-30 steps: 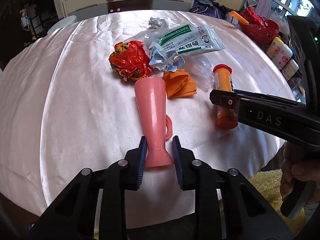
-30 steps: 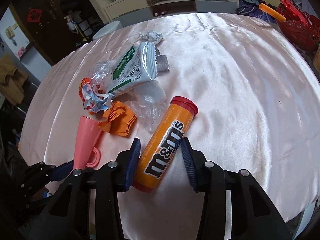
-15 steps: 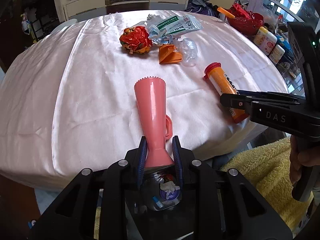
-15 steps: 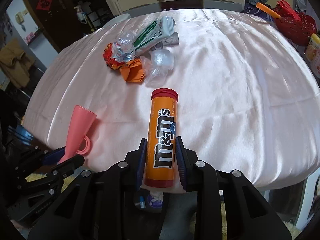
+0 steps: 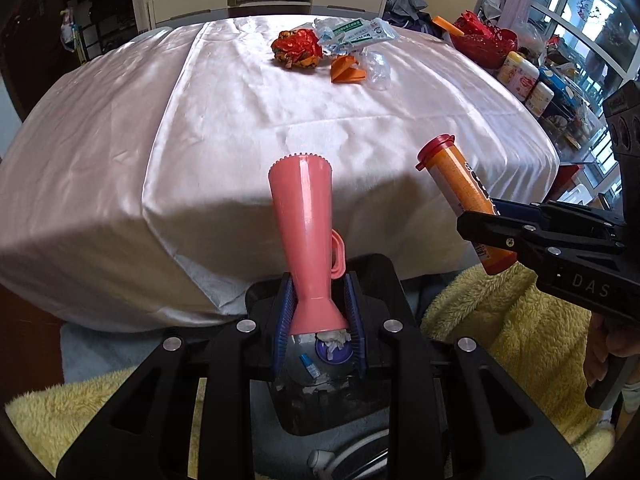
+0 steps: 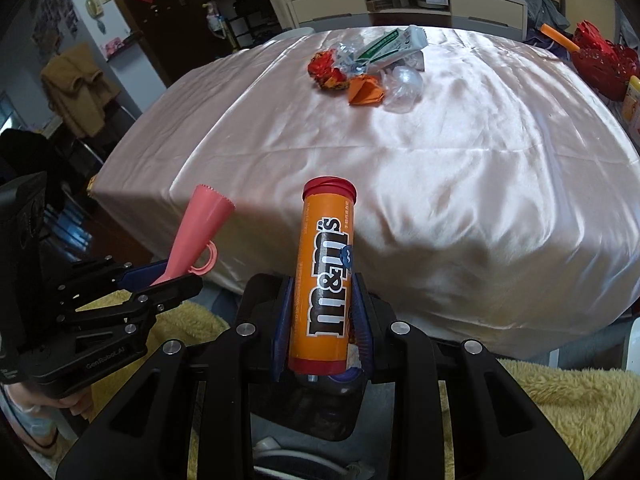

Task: Collect trash
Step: 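Lower both tools to the bin and release the cup and tube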

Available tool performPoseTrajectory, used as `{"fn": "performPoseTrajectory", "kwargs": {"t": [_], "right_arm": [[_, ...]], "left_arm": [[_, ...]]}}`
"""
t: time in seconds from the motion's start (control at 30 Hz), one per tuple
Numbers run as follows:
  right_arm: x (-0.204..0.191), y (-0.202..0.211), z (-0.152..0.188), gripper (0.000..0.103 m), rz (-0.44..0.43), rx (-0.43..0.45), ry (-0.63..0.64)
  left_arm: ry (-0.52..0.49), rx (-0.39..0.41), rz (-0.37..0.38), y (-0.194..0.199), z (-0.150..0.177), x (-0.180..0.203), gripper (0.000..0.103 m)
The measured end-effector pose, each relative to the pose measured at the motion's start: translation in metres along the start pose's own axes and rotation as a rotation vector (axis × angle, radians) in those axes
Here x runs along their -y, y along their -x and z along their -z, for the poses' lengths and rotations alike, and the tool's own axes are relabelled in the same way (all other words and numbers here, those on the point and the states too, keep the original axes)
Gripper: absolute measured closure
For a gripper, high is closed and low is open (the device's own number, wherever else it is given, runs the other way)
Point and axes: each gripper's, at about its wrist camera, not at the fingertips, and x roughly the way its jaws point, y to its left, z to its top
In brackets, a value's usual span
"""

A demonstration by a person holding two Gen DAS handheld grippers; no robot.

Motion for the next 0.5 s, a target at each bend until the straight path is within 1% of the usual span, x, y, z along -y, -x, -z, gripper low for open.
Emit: {"fn": "performPoseTrajectory", "kwargs": {"t": [0.2, 0.4, 0.5], "right_arm": [[-0.004, -0.018, 0.026, 0.073, -0.003, -0.056, -0.002], [-0.003, -0.042, 0.044, 0.073, -0.015, -0.116, -0.024], [-0.004, -0.051, 0.048, 0.073, -0.002, -0.132, -0.019]], "left_arm": [[0.033, -0.035, 0.008, -0.005, 0.028, -0.007, 0.079], [0.060, -0.070, 0.017, -0.019, 0.047, -0.011, 0.079], [0.074, -0.088, 0.025, -0.028, 0.052, -0.012, 0.079]]}}
